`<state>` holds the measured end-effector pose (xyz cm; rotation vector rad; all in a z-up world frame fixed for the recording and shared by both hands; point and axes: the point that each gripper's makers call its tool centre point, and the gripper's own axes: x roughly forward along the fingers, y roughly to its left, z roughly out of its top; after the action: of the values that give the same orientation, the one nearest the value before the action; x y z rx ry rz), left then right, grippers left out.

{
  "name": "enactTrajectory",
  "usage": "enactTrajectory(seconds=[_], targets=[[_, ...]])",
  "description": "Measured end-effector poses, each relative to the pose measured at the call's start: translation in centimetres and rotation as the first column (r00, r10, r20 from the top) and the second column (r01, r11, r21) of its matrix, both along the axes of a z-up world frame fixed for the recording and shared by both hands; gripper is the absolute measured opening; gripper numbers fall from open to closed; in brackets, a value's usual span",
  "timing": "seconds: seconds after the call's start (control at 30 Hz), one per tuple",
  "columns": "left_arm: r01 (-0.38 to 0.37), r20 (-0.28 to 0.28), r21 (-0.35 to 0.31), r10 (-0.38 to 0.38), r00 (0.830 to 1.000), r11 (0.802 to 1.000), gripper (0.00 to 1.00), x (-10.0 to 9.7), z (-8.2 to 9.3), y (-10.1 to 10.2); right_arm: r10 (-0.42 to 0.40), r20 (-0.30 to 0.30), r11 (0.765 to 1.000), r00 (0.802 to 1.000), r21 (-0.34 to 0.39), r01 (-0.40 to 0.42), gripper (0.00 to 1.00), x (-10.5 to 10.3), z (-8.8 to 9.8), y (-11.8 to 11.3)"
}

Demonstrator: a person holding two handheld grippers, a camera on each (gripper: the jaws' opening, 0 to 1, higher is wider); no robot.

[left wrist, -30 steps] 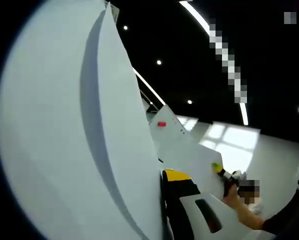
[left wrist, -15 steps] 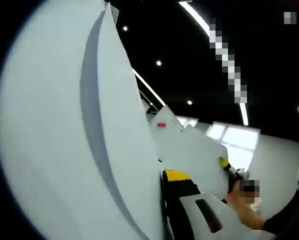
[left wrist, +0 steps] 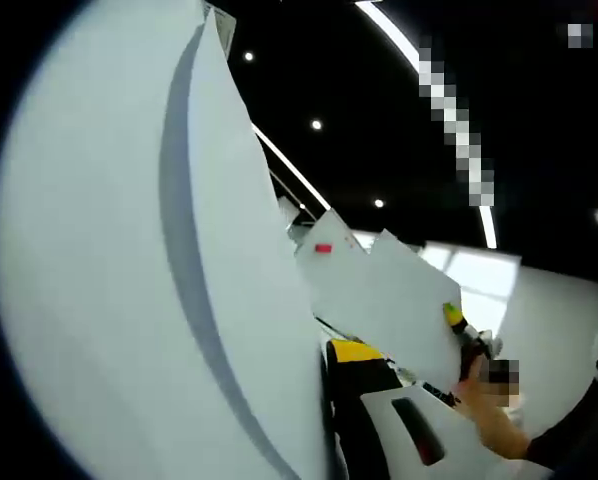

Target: Organize the stack of printing papers by aligning and flattening the scattered papers on the table

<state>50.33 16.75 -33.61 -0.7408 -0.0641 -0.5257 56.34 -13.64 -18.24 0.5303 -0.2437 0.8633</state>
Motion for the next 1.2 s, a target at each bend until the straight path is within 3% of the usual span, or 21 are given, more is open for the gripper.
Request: enactTrajectory(seconds=[0.77, 1.2], targets=[[0.011, -0.003, 0.0, -0.011, 1.0, 1.0, 0.09, -0.1, 0.0, -0.1, 0.07, 0.047, 0.994, 0.996, 0.082, -0.074, 0.0, -1.7, 3.0, 2.5], [0.005, -0.001, 0.0, -0.005, 1.0, 1.0, 0.09, -0.1, 0.0, 0.1, 0.148, 0.04, 0.982, 0.988, 0.114, -0.152, 0.0, -2.5, 2.7, 6.1]])
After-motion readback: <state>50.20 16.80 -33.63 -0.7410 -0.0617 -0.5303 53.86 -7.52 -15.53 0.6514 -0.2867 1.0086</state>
